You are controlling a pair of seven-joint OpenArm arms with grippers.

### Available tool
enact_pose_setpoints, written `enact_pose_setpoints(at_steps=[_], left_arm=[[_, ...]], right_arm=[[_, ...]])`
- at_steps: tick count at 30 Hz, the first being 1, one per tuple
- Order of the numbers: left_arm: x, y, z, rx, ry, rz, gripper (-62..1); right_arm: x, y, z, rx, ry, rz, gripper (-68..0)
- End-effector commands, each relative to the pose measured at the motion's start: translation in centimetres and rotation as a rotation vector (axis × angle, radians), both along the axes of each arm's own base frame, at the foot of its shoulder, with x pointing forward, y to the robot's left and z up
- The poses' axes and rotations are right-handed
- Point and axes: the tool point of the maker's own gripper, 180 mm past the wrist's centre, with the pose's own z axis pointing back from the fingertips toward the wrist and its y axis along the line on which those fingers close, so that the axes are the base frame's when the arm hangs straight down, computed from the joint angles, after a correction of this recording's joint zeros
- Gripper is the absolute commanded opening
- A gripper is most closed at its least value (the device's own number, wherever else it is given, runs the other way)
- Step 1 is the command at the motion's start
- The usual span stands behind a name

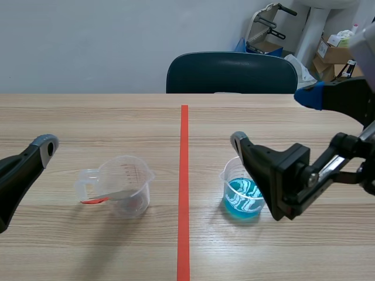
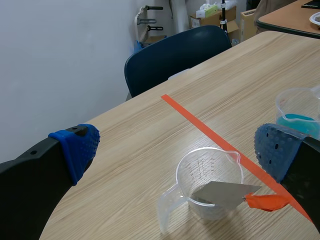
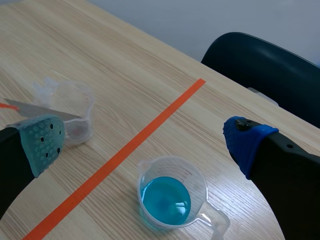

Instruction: Do the redox reaction experiment

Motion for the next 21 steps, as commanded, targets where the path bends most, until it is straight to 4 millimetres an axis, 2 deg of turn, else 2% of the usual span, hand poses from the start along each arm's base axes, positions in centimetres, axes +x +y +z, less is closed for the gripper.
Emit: enact_pose_setpoints(at_steps=[1, 6, 11, 21], left_arm=[[-0.1, 0.0, 0.2, -0.017, -0.006, 0.002, 1.4], [-0.1, 0.0, 0.2, -0.017, -0.006, 0.002, 1.4], [-0.1, 0.0, 0.2, -0.017, -0.006, 0.002, 1.4], [-0.2, -0.1, 0.2, -0.009, -0.008, -0.001, 1.4]], right_arm=[[0.3, -0.3, 0.6, -0.003, -0.025, -0.001, 0.4], [0.2, 0.0, 0.4, -0.006, -0.023, 0.025, 0.4], [0.8, 0.4, -0.8, -0.008, -0.008, 0.054, 0.4], [0.1, 4.2, -2.8, -0.026, 0.000, 0.298, 0.4]])
